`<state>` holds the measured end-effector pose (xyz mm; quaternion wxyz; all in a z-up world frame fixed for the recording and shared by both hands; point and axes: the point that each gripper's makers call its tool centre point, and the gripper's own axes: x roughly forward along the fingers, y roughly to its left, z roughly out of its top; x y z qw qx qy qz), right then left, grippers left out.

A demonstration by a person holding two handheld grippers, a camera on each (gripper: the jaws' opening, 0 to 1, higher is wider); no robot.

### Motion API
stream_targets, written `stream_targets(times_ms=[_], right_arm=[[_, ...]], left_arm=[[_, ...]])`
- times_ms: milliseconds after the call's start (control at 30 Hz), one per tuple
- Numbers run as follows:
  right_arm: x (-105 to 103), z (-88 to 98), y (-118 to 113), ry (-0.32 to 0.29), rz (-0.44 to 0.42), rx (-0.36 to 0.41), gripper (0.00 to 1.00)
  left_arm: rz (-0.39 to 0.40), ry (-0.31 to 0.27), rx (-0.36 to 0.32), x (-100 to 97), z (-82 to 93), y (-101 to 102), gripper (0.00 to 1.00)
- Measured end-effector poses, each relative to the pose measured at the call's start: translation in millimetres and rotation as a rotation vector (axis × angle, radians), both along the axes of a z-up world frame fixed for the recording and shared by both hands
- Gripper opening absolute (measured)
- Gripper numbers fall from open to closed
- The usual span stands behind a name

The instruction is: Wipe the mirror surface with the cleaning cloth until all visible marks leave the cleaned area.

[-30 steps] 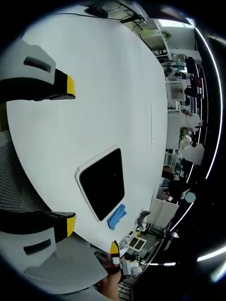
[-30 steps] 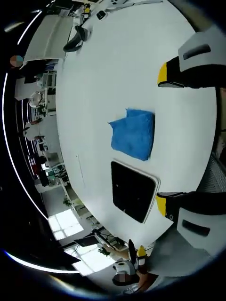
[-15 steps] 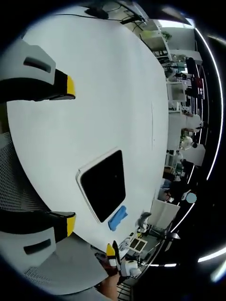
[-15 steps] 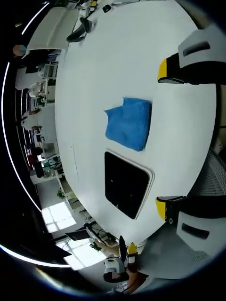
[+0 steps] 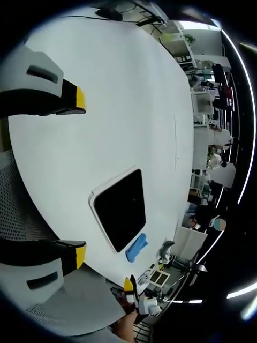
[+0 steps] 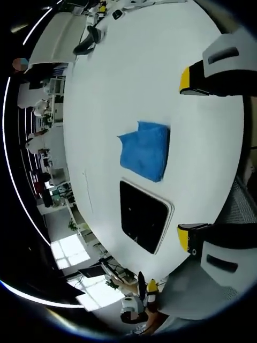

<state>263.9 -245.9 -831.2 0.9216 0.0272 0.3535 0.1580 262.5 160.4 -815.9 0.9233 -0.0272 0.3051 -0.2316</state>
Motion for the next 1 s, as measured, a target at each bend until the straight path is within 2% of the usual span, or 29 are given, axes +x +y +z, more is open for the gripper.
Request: stream_targets(times_ms=[67,200,400,467,500,567,733,867,933,1000], right_arm=[[1.2,1.6,-0.8,0.002,-0.010,0.010,0.99],[5.4,6.2,3.2,-0.020,0.005,0.010,0.98],[2.4,8.9,7.3,-0.017,-0.016,0.045,0.98],[2.8,9.2,6.8,-0.023,-0.010,0.036,0.98],[2.6,8.8,6.8,-0.019,-0.011,0.041,0.98],[-2.9,4.5,12.0,0.033,-0.017,0.093,0.98],[0.9,9.3,10.7,-0.005,-0.018,0.061,0.98],[0.2,8.6,11.0,0.014,-0.024,0.056,0.98],[-1.8,8.0,10.7,0.034,-0.027,0.034,0.98],[-2.3,10.5,8.9,0.039,-0.036,0.008,0.98]], left_arm=[[0.009,-0.004,-0.021,1.9,0.1,1.3,0.97],[0.016,0.002,-0.002,0.0,0.0,2.6,0.97],[0.023,0.004,-0.008,0.0,0.6,2.5,0.97],[0.017,-0.013,-0.013,1.2,2.4,1.5,0.96],[0.015,-0.031,-0.024,3.0,4.4,0.7,0.95],[0.018,-0.034,-0.021,4.2,4.6,0.1,0.99],[0.027,-0.026,-0.004,4.5,1.5,3.8,0.99],[0.009,-0.032,0.007,3.1,2.6,0.4,0.99],[0.007,-0.013,0.011,1.5,-0.1,-0.1,0.99],[0.016,-0.018,0.004,2.3,1.0,1.4,0.99]])
